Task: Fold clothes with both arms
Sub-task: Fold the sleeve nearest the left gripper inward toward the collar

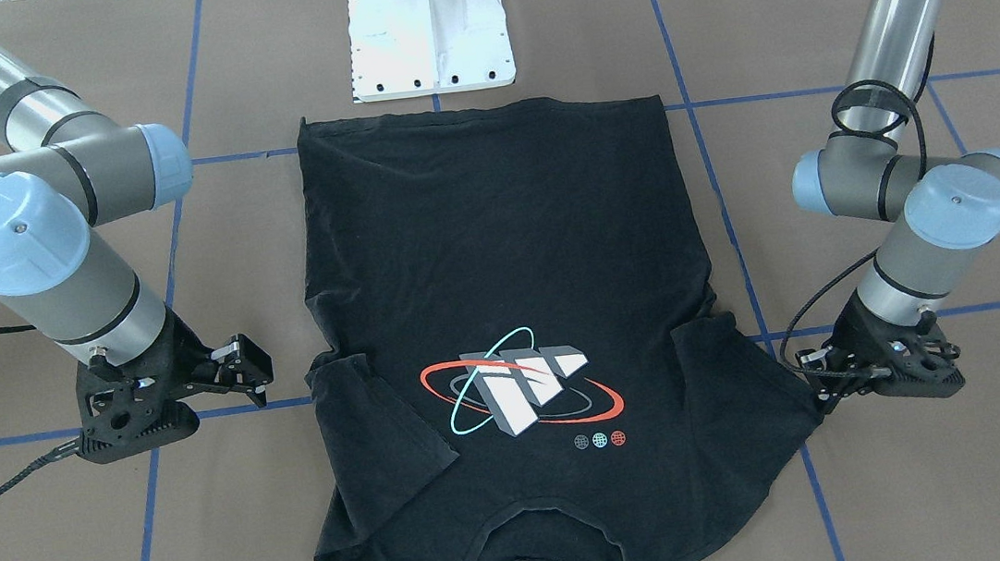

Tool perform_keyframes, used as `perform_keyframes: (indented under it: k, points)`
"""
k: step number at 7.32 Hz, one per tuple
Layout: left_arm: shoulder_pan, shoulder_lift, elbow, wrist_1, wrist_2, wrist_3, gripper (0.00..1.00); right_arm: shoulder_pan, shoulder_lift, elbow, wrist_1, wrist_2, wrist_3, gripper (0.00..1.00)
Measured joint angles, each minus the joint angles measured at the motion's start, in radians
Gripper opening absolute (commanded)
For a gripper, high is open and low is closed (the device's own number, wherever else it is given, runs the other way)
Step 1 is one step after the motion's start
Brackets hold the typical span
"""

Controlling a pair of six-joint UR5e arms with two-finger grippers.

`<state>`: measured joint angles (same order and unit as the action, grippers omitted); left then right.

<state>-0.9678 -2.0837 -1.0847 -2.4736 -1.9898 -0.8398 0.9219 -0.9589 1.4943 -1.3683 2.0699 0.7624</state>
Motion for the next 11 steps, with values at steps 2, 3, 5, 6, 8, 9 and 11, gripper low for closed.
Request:
perform_keyframes:
  k: [2, 3, 5, 6, 8, 9, 11]
  points:
    - [-0.026, -0.038, -0.015, 0.049, -0.054, -0.052, 0.00, -0.001, 0.001, 0.001, 0.000, -0.002, 0.000, 1.00]
    - [-0.029, -0.080, -0.027, 0.105, -0.068, -0.114, 0.00, -0.001, 0.001, 0.001, 0.000, -0.003, 0.001, 1.00]
    - [0.008, -0.187, -0.041, 0.225, -0.064, -0.278, 0.00, -0.002, 0.002, 0.000, 0.000, -0.004, 0.001, 1.00]
    - [0.064, -0.245, -0.038, 0.280, -0.029, -0.369, 0.00, -0.003, 0.001, 0.000, 0.001, -0.005, 0.002, 1.00]
    - [0.161, -0.322, -0.018, 0.345, 0.050, -0.483, 0.53, -0.004, -0.001, 0.000, 0.001, -0.006, 0.002, 1.00]
    - [0.183, -0.334, -0.008, 0.350, 0.064, -0.505, 1.00, -0.004, -0.001, 0.000, 0.002, -0.006, 0.002, 1.00]
    - [0.193, -0.338, -0.010, 0.347, 0.070, -0.497, 1.00, -0.006, 0.000, 0.000, 0.002, -0.007, 0.005, 1.00]
